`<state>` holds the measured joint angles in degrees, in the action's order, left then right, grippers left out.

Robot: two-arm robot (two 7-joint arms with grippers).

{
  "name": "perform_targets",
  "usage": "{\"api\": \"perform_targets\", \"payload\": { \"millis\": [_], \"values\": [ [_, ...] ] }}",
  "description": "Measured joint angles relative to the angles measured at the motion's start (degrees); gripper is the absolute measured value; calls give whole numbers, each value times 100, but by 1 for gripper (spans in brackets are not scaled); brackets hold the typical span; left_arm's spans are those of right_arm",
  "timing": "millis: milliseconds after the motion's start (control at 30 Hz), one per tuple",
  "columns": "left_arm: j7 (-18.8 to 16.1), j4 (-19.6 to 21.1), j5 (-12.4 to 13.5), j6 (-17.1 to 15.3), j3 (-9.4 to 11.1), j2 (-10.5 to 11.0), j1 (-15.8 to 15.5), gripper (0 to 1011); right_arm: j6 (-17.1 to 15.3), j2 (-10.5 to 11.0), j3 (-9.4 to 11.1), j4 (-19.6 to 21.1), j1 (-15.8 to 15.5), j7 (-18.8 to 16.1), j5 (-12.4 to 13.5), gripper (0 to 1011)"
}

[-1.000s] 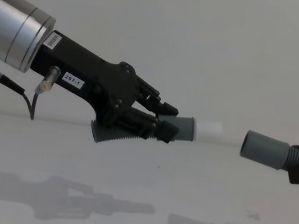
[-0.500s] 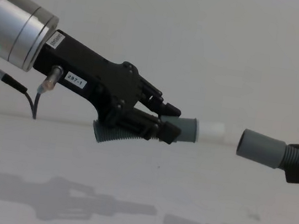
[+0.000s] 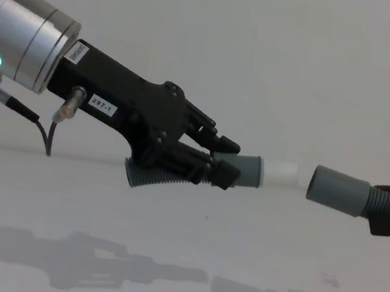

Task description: Use both hands to pick up one end of the pipe from the table, align the ends, and insert them.

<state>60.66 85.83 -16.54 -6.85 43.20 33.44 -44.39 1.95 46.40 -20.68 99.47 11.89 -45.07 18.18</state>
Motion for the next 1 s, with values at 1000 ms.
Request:
{"api": "perform_targets", "payload": {
  "millis": [1000],
  "values": [
    [-23, -113, -92, 98, 184, -64, -111, 346, -14, 38, -166, -38, 114, 126, 41, 290]
  ]
}}
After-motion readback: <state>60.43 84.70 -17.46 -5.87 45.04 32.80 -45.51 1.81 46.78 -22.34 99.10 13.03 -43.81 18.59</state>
